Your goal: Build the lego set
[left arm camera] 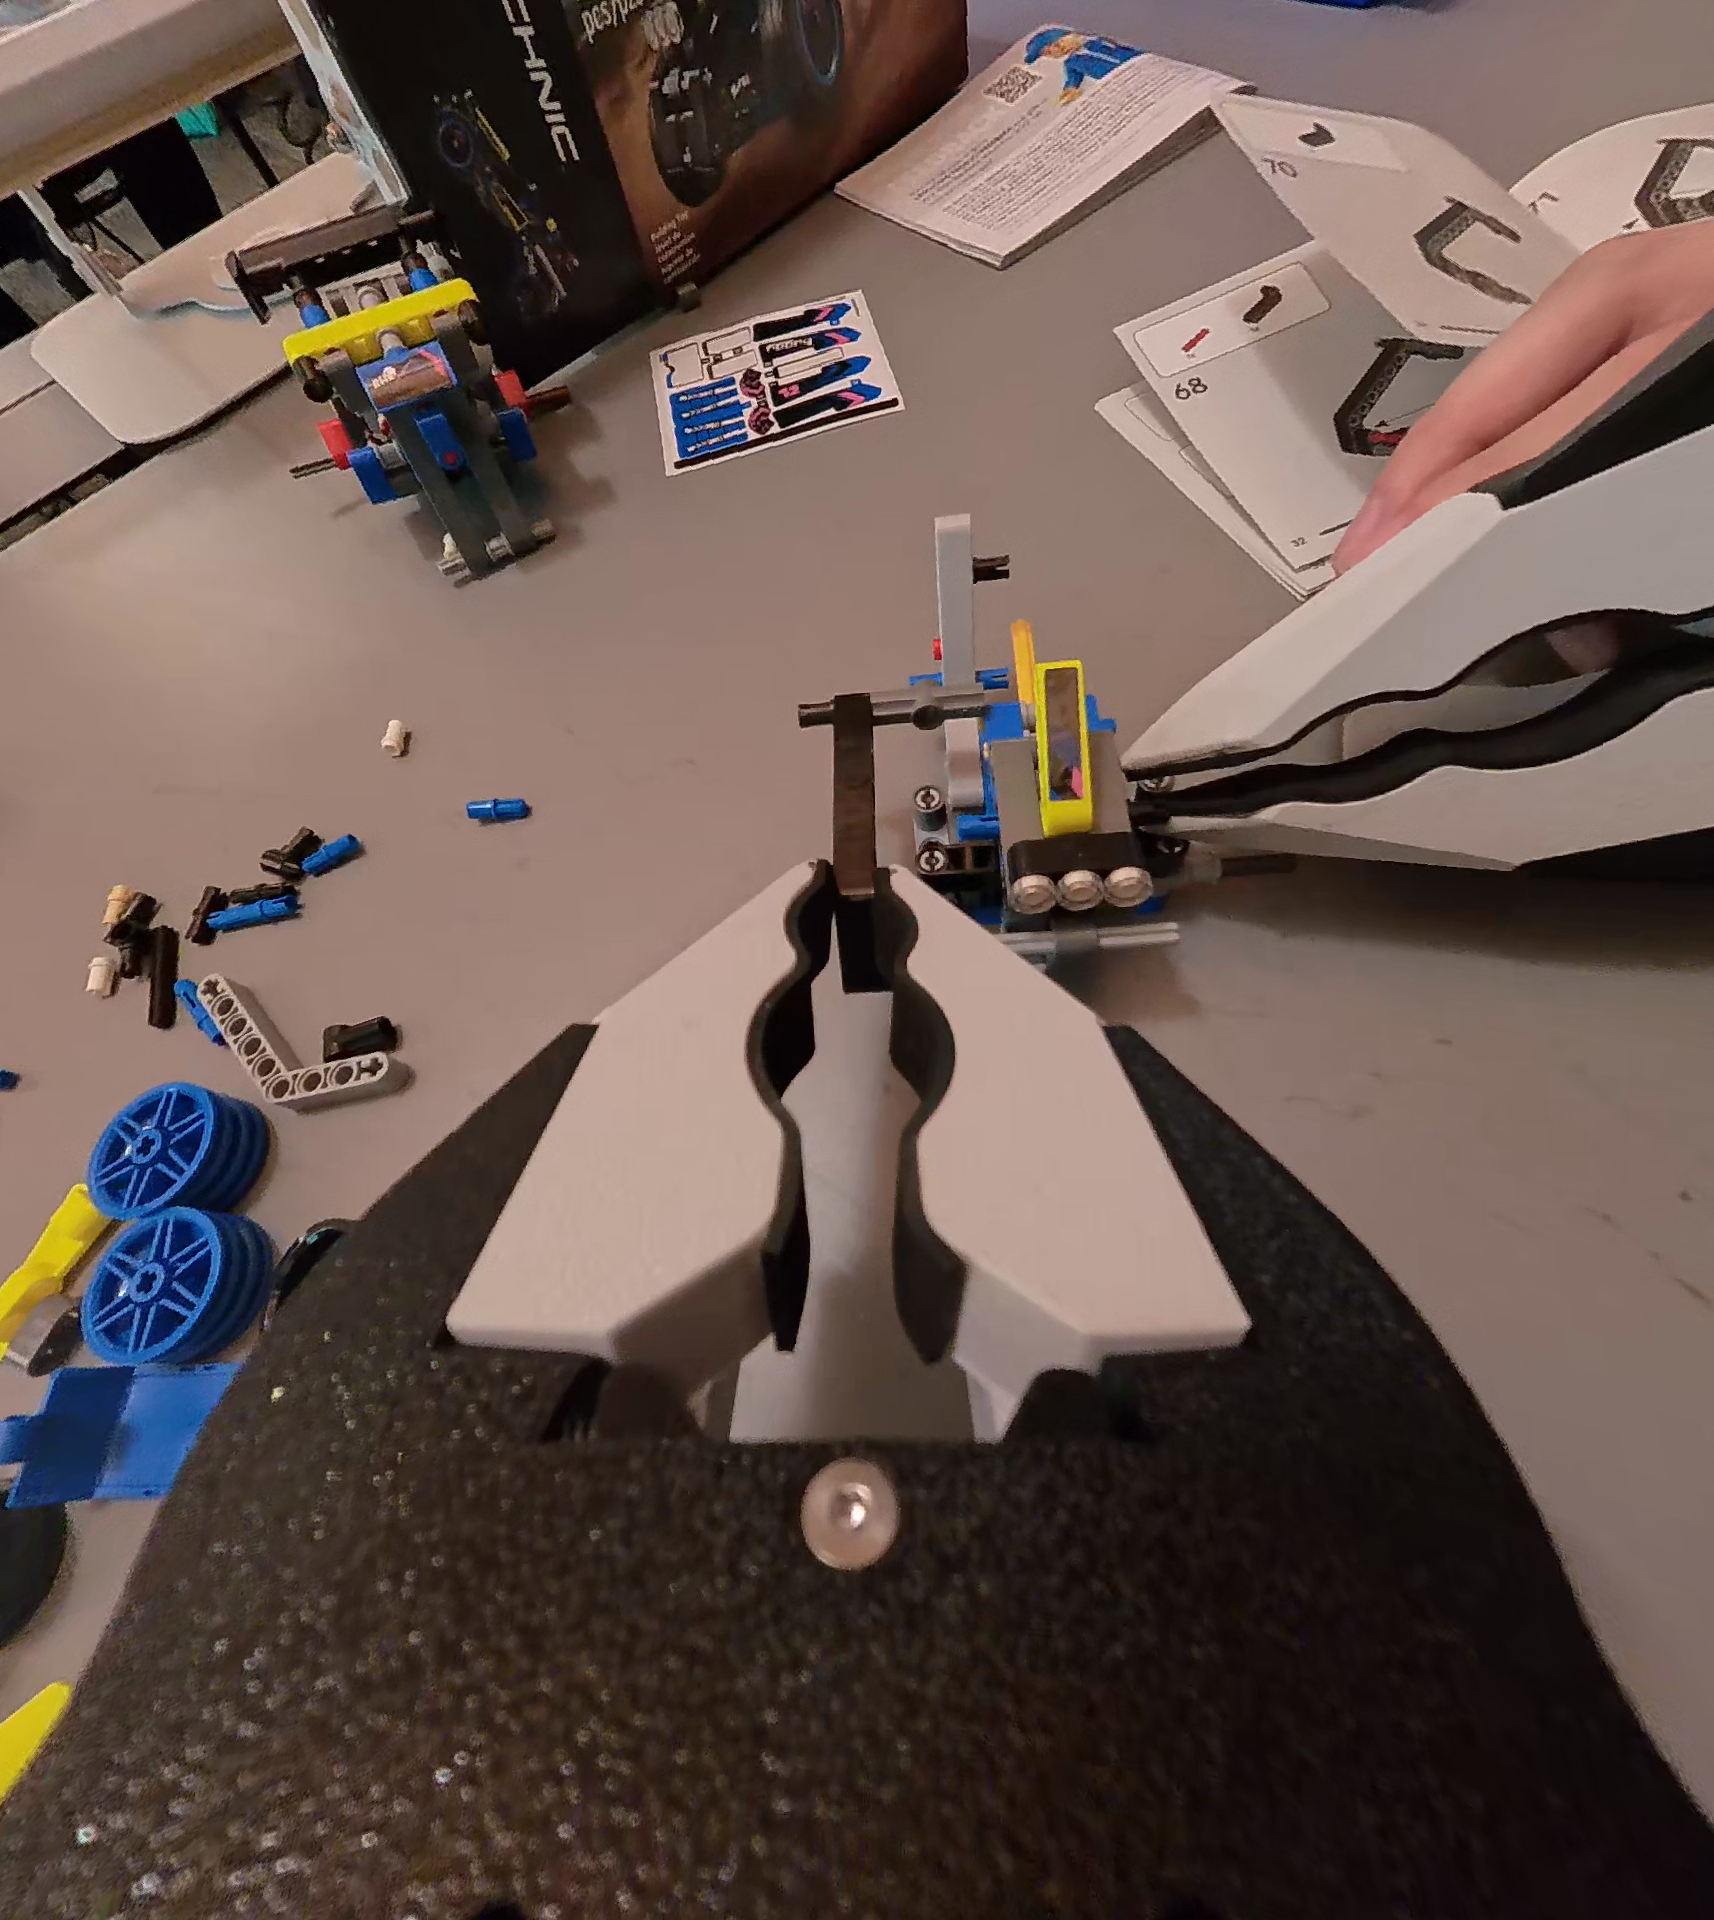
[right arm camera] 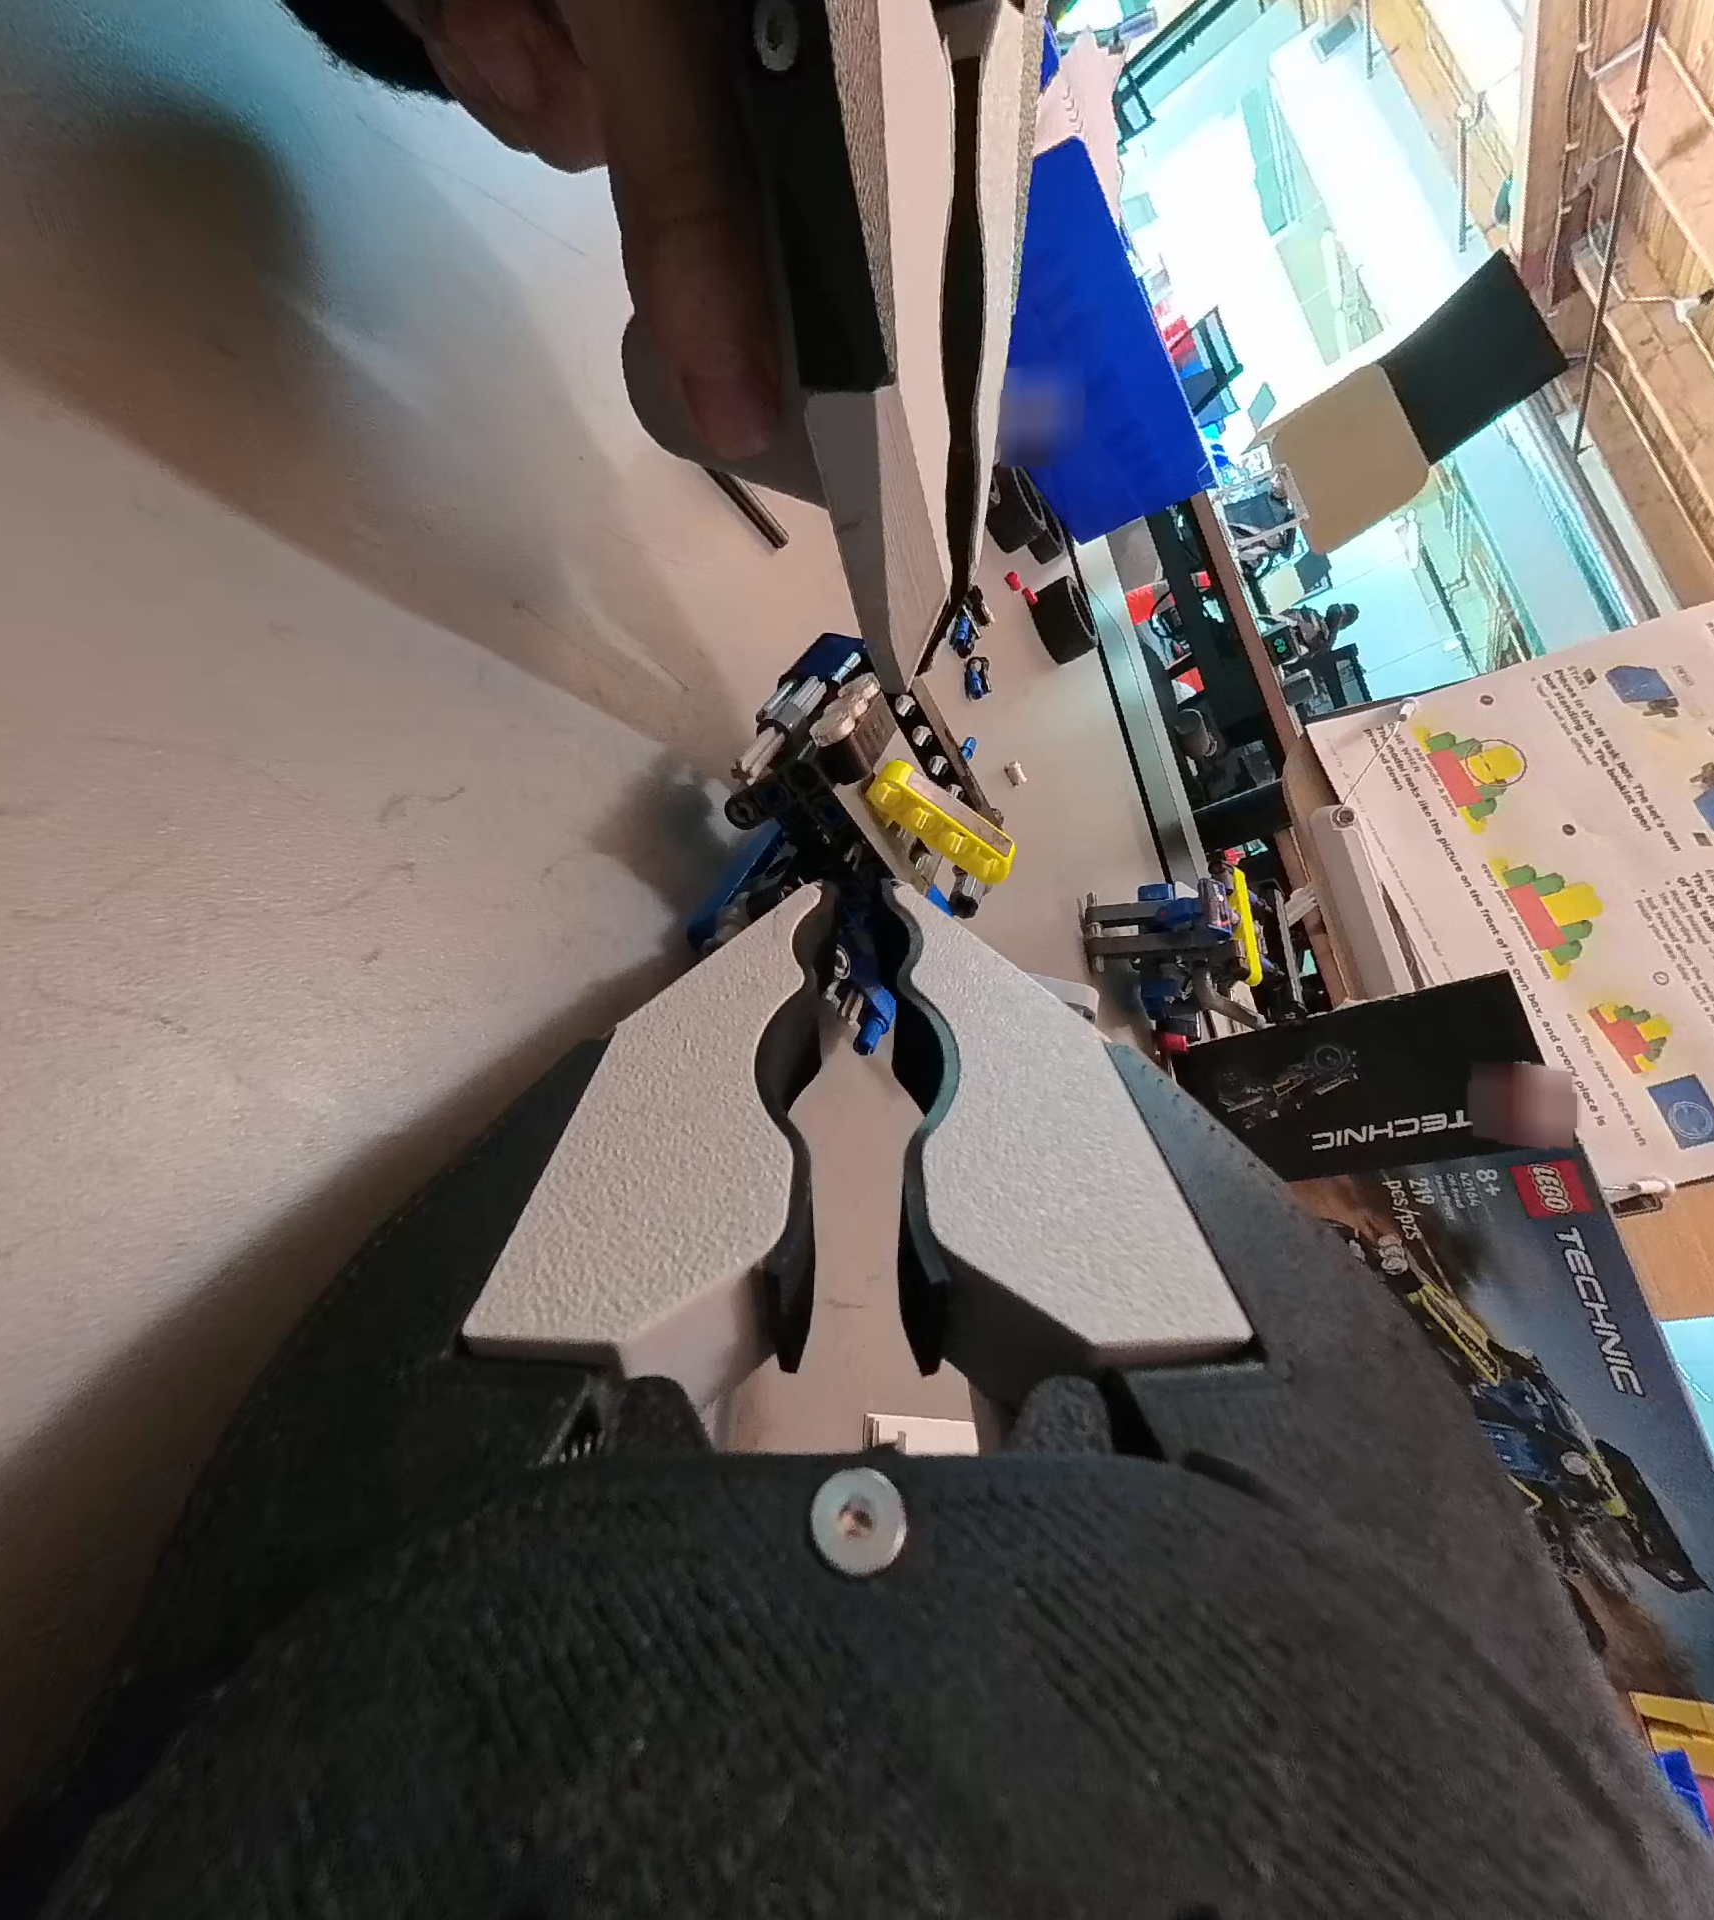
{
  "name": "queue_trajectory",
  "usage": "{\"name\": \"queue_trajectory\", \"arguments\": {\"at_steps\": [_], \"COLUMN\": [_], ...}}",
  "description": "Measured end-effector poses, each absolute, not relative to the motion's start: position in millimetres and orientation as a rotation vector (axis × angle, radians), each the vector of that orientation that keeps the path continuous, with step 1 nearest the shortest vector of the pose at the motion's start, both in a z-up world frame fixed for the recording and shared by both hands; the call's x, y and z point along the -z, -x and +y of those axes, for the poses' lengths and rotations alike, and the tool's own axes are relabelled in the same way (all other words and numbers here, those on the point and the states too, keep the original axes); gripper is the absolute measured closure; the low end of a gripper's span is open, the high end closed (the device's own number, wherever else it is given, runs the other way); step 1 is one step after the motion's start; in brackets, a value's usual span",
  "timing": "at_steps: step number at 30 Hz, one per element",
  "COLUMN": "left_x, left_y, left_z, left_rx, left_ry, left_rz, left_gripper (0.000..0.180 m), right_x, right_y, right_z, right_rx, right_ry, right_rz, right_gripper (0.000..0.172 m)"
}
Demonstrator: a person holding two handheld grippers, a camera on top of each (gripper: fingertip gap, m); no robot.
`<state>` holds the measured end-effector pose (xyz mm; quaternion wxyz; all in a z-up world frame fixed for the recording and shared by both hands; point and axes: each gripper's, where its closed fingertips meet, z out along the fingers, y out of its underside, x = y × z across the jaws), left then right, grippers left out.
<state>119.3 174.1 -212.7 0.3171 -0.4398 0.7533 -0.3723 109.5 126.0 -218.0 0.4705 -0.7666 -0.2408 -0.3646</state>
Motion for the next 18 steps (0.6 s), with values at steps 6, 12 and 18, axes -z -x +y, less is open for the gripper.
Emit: {"name": "queue_trajectory", "arguments": {"at_steps": [6, 12, 18], "left_x": [214.5, 217.6, 222.7], "left_y": [-120.3, -121.4, -122.9], "left_z": [175.8, 187.2, 212.5], "left_rx": [0.962, 0.96, 0.937], "left_ry": [1.18, 1.271, 1.414], "left_rz": [1.975, 1.929, 1.82], "left_gripper": [0.177, 0.177, 0.176], "right_x": [216.4, 214.0, 198.4], "right_y": [-109.7, -110.3, -109.9], "right_z": [125.4, 125.0, 123.4], "right_rx": [0.901, 0.911, 0.919], "right_ry": [1.872, 1.862, 1.786], "right_rz": [-0.589, -0.581, -0.531], "right_gripper": [0.167, 0.166, 0.171]}}
